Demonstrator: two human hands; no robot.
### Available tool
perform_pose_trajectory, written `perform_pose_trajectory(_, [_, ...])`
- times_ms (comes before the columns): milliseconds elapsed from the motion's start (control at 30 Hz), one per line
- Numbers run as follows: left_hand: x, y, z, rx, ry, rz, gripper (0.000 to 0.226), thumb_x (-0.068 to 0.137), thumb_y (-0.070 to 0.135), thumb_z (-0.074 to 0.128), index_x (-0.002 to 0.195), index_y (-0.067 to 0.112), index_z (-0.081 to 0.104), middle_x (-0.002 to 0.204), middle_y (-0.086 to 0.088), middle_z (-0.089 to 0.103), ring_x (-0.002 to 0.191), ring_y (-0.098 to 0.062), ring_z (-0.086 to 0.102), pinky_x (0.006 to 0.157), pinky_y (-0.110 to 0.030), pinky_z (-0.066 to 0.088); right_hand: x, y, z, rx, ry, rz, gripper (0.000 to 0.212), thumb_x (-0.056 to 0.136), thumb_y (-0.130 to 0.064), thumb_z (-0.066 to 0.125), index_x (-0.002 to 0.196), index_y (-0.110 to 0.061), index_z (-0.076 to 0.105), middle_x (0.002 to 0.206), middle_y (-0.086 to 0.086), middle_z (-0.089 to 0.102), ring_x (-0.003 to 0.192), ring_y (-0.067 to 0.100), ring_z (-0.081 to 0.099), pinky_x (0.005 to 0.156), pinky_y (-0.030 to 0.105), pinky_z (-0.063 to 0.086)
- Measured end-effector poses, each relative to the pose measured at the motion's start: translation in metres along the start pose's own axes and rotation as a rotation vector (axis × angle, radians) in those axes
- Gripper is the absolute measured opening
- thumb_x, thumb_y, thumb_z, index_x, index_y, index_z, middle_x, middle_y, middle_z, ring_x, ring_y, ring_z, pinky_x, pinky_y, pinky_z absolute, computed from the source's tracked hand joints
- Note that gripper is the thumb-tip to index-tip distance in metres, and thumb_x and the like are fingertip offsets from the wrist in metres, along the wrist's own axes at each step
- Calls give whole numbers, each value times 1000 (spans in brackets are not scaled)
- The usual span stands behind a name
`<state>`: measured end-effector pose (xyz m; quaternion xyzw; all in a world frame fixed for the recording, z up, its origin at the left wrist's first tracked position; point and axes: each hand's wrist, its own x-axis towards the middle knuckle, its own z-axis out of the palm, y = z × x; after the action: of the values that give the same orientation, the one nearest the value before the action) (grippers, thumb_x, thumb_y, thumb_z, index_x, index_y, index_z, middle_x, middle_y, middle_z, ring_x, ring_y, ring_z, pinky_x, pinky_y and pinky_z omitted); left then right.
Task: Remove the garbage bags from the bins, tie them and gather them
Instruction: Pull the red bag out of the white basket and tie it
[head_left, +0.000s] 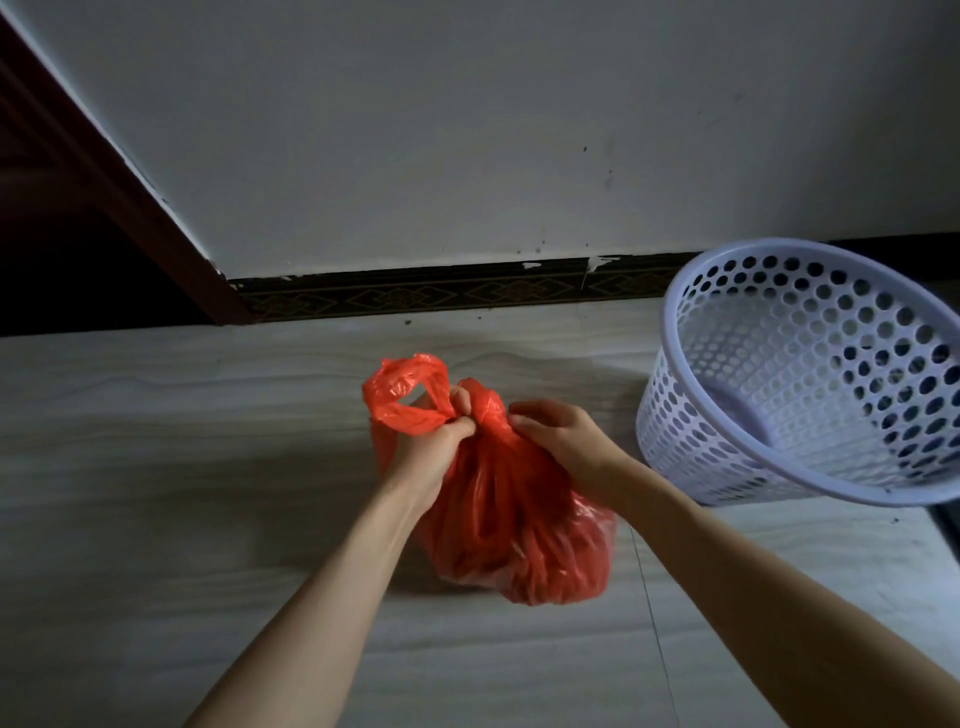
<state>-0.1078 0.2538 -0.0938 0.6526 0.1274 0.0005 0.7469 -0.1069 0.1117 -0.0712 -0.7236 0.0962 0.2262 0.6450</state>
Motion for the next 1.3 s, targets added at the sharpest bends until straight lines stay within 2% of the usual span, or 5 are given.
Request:
perform_pose_trajectory(200, [-1, -4, -5, -186, -103, -110, 44, 71, -19, 51, 57, 22, 58, 74, -1, 57, 85, -20, 56, 88, -34, 43, -3, -5, -5, 229, -268, 186, 18, 90, -3, 48, 86, -6, 65, 79, 11, 65, 67, 17, 62, 66, 26, 55])
perform_pose_trajectory(367, [-1, 4, -2, -205, -124, -118, 33, 89, 12, 50, 65, 19, 73, 73, 6, 73, 71, -9, 68, 66, -21, 54, 2, -7, 3, 300, -56, 194, 15, 90, -4, 48, 76, -9, 52, 69, 10, 52, 59, 20, 48, 58, 31, 41])
perform_pose_trajectory(667, [5, 8, -12, -155, 260, -188, 49, 94, 39, 43, 51, 16, 47, 84, -16, 67, 95, -36, 63, 100, -43, 43, 8, -16, 0, 454, 243, -5, 28, 90, 4, 38, 69, -14, 44, 64, 4, 44, 55, 13, 48, 50, 23, 45])
perform_pose_trajectory(900, [8, -4, -52, -35, 562, -319, 46, 98, 38, 31, 55, 22, 35, 46, 8, 46, 46, -9, 38, 48, -24, 27, -2, 10, -35, -797, 344, -437, 29, 89, -32, 28, 100, -9, 43, 68, 20, 63, 59, 41, 59, 56, 48, 48])
perform_pose_trajectory(1300, [0, -14, -107, -177, 680, -462, 49, 101, 34, 20, 59, 14, 35, 26, 6, 43, 18, -2, 37, 27, -6, 31, 4, 54, -41, -1084, 367, -118, 25, 83, -4, 37, 97, -24, 42, 59, -1, 47, 60, 27, 52, 60, 34, 38])
